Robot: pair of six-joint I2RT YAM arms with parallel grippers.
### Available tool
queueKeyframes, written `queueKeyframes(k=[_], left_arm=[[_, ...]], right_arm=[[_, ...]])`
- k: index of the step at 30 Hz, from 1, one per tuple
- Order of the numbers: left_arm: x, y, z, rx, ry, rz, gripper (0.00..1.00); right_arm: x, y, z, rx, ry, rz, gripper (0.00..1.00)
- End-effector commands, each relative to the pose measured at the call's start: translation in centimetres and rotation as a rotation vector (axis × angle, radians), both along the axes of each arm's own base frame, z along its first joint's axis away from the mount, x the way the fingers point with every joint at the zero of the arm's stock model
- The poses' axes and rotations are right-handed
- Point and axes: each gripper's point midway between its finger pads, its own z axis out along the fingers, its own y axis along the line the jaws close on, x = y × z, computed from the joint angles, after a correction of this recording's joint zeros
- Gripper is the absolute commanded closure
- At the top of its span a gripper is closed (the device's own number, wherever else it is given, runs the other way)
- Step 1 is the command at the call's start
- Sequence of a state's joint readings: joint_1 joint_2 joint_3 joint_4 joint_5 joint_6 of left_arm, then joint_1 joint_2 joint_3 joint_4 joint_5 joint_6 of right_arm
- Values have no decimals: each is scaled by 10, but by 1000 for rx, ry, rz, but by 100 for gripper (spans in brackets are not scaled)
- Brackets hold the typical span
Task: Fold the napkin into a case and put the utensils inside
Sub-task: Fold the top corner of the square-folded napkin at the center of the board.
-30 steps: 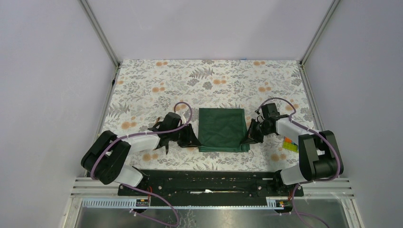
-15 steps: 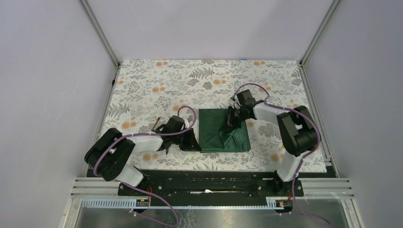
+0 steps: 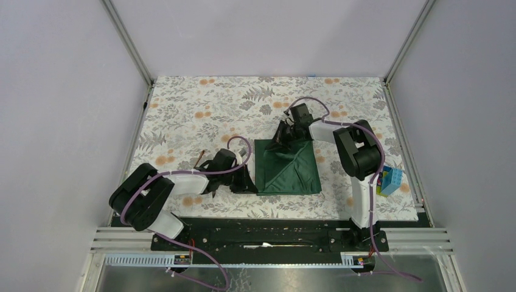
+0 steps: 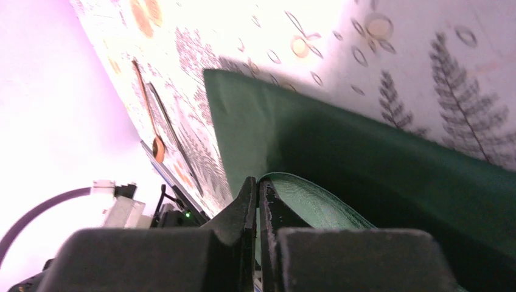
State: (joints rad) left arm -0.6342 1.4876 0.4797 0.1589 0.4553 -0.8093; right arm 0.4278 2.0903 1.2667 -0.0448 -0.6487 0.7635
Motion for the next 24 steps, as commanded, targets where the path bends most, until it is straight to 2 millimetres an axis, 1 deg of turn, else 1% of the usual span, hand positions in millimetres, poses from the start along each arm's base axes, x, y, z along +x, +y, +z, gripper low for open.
queueKeyframes(k=[1,7,15,17,19,21,24], left_arm=[[-3,8,-10,38,-8,18,84],[-5,10,-10,38,-6,24,85],[-4,9,-8,32,-9,27,84],[-4,8,-6,29,-12,26,82],[-3,7,-3,22,-15,27,74],[-3,7,-1,18,-17,28,68],[-4,7,3,9,-19,30,66]], right_arm=[[19,22,15,55,-40,6,100],[27,27,11,54,-45,7,100],[30,37,10,74,-46,34,100],[30,38,9,75,-44,39,100],[29,39,7,77,-45,46,100],[29,39,6,77,-42,49,100],[29,40,6,79,-42,50,100]])
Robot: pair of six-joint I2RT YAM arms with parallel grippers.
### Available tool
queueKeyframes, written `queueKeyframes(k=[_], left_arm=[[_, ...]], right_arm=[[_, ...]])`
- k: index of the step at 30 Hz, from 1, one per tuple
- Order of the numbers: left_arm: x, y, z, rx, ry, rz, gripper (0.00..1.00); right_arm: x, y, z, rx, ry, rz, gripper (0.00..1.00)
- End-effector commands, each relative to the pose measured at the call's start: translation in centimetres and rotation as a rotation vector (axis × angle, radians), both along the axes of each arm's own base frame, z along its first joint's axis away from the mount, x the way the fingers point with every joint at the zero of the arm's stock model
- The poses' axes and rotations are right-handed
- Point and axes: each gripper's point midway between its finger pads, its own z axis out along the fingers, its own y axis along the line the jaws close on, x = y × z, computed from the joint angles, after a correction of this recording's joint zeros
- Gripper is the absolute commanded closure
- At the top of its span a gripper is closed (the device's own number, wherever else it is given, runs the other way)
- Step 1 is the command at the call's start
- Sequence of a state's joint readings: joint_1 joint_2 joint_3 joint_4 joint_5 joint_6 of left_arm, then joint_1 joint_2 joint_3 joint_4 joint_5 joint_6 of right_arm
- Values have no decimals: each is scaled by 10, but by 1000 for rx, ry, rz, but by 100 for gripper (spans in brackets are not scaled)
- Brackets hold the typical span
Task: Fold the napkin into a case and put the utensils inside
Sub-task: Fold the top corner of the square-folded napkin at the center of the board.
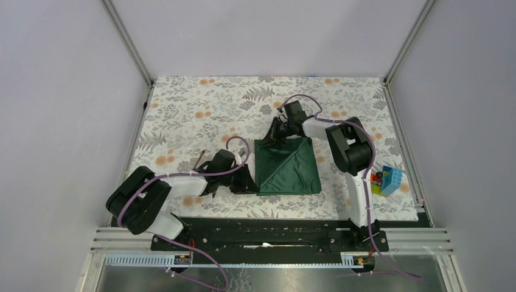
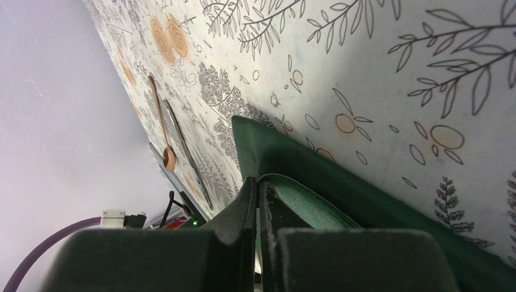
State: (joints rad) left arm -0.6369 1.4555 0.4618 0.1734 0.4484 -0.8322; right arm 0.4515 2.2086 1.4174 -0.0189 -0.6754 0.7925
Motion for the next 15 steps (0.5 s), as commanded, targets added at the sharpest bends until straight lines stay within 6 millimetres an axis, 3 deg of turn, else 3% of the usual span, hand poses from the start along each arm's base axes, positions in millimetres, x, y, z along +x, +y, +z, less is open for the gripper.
queueKeyframes(k=[1,10,15], left_arm=[[-3,7,-1,24,-11,15,65],[-6,11,8,22,-29,20,59],[-5,15,15,32,-51,24,62]], right_arm=[[3,12,7,30,-22,30,100],[7,13,5,24,-25,24,100],[8,13,5,20,-29,19,99]])
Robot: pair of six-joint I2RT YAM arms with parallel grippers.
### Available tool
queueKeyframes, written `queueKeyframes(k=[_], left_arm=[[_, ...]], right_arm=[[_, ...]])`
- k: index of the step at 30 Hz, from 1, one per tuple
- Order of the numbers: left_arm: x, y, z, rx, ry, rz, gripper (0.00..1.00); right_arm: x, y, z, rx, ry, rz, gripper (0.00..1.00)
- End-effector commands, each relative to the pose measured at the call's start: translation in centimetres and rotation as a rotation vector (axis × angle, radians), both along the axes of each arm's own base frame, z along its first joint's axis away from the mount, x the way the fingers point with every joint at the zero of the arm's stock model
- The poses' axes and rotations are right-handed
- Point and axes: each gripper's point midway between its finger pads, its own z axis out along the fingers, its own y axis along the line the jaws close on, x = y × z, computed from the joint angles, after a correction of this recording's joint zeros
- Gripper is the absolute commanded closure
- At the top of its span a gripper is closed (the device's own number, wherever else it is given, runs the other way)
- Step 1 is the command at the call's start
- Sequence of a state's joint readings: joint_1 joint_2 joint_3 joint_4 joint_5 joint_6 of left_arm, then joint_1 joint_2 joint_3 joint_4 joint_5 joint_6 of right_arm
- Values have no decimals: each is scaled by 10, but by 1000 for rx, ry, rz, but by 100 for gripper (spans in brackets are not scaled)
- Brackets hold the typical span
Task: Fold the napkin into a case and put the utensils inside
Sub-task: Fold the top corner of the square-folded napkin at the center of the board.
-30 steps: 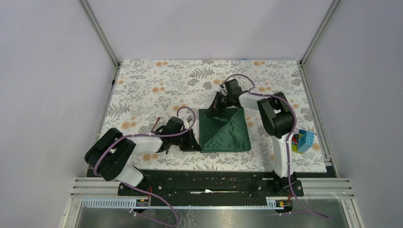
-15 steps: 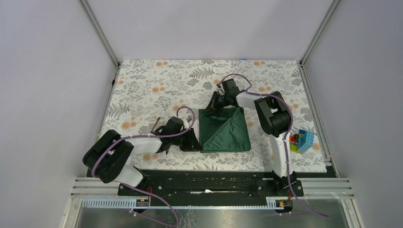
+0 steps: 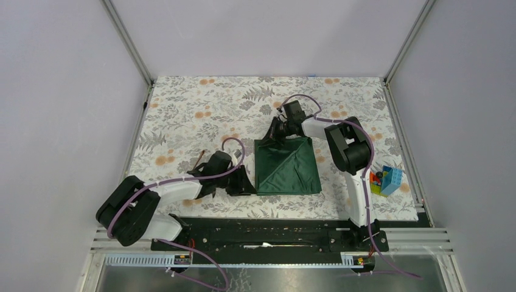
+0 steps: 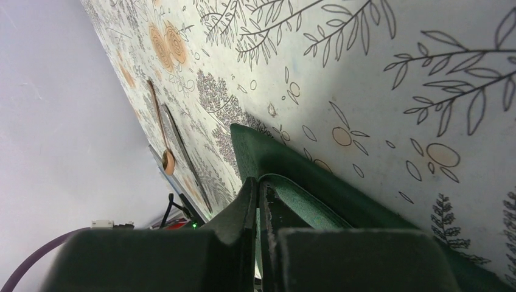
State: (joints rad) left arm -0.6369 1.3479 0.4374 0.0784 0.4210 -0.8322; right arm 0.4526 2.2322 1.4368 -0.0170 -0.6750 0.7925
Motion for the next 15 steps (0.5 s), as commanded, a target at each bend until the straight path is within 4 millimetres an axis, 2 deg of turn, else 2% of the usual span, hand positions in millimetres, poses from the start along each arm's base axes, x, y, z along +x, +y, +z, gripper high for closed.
queueKeyframes(k=[1,3,10,15], left_arm=[[4,4,9,12,-54,7,64],[7,4,13,14,-68,11,68],[12,0,24,1,-85,8,69],[20,-14,42,-52,-97,-11,69]], right_arm=[[5,11,10,21,-32,17,98],[6,11,10,22,-35,16,97],[12,13,11,20,-45,15,96],[14,14,10,19,-44,14,91]])
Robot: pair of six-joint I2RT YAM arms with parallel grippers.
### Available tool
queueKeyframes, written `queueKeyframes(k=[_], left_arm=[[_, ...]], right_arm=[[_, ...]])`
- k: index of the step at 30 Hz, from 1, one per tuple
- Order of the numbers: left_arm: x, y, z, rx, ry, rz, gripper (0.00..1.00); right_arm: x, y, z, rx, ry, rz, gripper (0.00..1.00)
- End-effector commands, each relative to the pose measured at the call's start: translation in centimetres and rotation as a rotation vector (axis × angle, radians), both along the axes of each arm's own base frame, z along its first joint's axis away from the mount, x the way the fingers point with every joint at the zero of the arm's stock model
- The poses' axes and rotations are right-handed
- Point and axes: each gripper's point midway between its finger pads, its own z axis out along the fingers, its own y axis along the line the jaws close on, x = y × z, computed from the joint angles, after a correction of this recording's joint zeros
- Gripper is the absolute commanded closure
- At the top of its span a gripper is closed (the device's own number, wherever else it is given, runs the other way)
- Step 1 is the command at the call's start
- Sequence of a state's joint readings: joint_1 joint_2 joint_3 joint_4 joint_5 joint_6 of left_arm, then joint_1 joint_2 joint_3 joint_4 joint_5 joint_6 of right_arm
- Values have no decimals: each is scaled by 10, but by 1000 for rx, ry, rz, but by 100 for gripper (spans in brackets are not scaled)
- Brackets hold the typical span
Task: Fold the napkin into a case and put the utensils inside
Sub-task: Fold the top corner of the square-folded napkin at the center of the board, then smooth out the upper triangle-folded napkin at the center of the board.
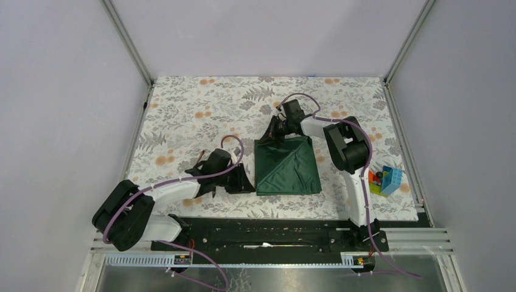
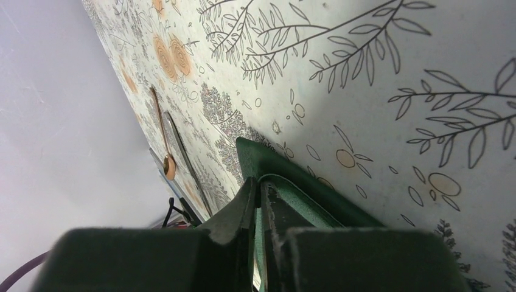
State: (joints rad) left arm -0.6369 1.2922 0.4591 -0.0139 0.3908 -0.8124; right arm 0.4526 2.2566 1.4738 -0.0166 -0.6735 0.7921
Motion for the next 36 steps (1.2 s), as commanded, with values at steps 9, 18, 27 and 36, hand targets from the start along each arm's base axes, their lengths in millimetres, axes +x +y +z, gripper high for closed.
queueKeyframes(k=[9,18,27,36], left_arm=[[50,-51,62,-184,-122,-48,70],[62,-64,31,-179,-75,-67,79],[53,-48,-2,-114,-43,-49,82],[40,-31,-27,-69,-10,-30,83]], right_arm=[[4,10,21,24,-44,20,68],[4,12,33,37,-53,31,66],[-16,-5,96,19,-193,126,37],[-71,-23,89,206,-148,201,23]])
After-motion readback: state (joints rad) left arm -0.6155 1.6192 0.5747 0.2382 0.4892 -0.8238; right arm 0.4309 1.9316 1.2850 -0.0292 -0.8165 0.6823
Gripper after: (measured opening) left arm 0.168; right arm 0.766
